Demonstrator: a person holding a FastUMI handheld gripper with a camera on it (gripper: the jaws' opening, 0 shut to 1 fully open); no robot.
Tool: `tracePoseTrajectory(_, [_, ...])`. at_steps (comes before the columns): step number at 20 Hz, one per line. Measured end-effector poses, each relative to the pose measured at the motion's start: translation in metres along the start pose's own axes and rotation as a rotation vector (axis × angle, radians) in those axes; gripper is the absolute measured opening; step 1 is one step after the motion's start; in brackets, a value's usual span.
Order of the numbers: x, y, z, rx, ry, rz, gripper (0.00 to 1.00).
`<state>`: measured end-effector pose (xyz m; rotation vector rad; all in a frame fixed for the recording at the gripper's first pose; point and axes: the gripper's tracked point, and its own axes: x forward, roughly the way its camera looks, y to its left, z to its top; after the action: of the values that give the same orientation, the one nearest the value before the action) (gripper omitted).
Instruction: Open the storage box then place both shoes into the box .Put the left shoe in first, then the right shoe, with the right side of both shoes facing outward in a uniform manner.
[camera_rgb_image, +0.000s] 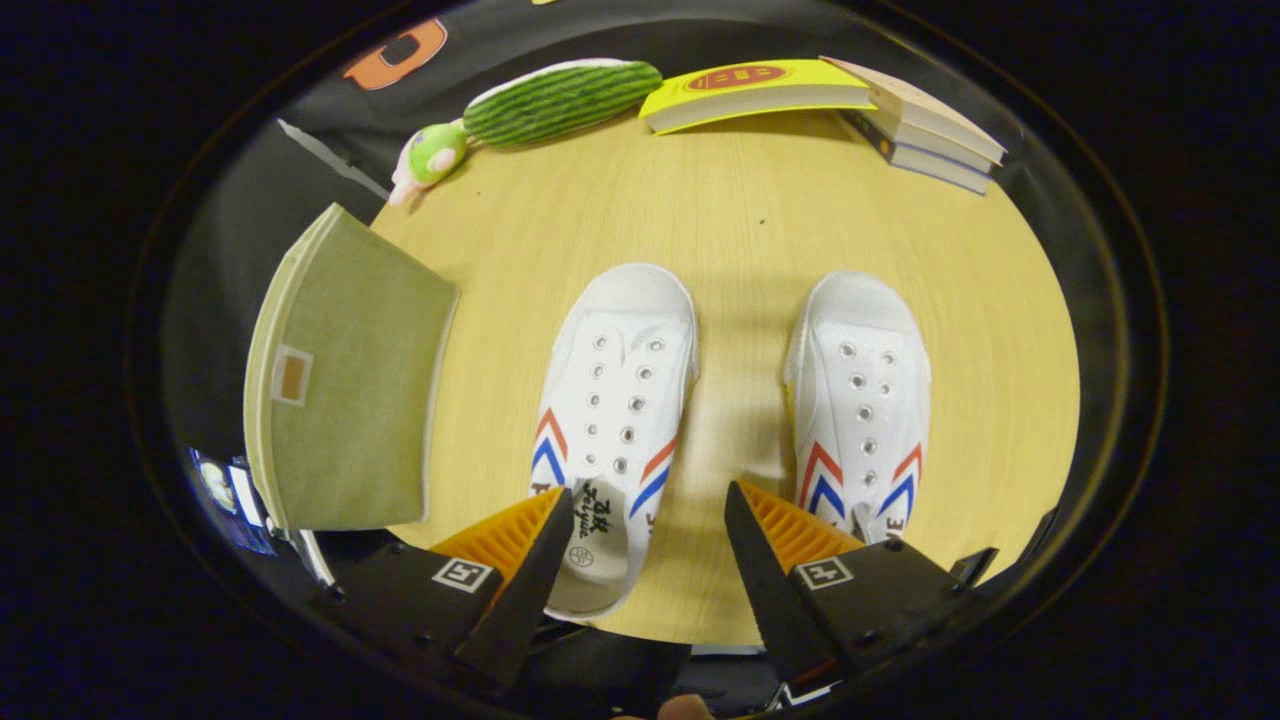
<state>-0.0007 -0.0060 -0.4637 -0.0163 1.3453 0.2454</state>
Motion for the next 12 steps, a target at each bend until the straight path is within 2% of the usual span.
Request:
tracePoseTrajectory(5, [0.020, 0.004, -0.002, 0.067, 0.062, 0.044, 0.87])
tracePoseTrajectory(7, [0.022, 0.008, -0.003, 0.052, 0.078, 0.068, 0.83])
tracePoseTrajectory(9, [0.024, 0.017, -0.004, 0.065, 0.089, 0.115, 0.73])
tracePoseTrajectory(12, [0.027, 0.021, -0.003, 0.140, 0.114, 0.160, 0.40])
